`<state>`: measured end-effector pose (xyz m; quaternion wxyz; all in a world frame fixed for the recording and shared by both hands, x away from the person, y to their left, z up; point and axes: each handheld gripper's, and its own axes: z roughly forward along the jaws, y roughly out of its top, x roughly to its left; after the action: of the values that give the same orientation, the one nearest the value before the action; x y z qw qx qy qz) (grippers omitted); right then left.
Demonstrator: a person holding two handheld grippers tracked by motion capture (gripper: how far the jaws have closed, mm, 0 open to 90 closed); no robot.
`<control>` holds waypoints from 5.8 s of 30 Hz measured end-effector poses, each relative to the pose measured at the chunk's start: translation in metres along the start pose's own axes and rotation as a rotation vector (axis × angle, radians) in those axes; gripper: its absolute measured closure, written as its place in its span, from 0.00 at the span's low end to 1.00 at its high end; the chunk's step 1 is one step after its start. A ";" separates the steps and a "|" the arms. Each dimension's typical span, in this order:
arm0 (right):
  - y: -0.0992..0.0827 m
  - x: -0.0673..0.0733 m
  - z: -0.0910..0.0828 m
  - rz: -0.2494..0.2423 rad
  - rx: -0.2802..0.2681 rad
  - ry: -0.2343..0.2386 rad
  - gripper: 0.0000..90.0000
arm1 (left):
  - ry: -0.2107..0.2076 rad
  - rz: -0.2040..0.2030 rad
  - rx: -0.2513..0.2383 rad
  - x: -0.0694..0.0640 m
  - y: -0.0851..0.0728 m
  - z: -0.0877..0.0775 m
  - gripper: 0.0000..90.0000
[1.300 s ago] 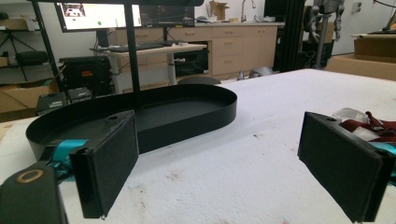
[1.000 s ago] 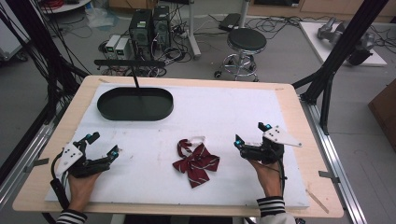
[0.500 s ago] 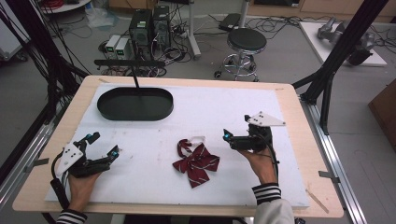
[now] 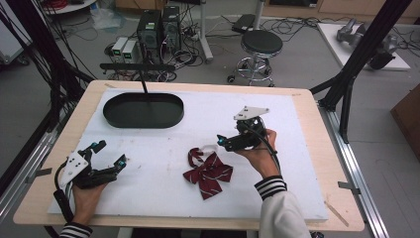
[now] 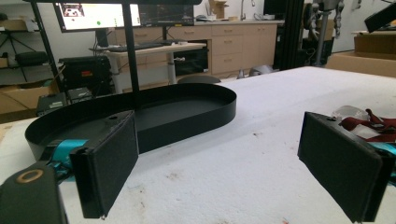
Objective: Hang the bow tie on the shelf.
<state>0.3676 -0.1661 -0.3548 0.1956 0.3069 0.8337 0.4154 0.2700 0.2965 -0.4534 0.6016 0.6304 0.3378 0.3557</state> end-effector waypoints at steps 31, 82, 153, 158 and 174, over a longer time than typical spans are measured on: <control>0.030 0.007 0.066 -0.099 0.327 0.074 0.19 | -0.001 -0.007 0.000 0.000 0.000 0.000 0.14; 0.004 0.013 0.098 -0.061 0.564 0.066 0.53 | -0.001 -0.009 -0.007 0.001 0.000 -0.001 0.14; 0.034 0.015 0.061 0.039 0.175 0.002 0.97 | -0.001 -0.010 0.000 0.001 0.000 0.000 0.14; 0.047 0.017 0.053 0.044 0.104 -0.021 0.97 | -0.001 -0.010 0.001 0.001 0.000 0.000 0.14; 0.077 0.027 0.045 0.008 -0.027 -0.076 0.97 | 0.002 -0.009 -0.007 0.001 0.000 0.000 0.14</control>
<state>0.4009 -0.0863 -0.3199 0.2297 0.3229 0.8187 0.4156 0.2700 0.2974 -0.4537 0.6051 0.6263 0.3401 0.3548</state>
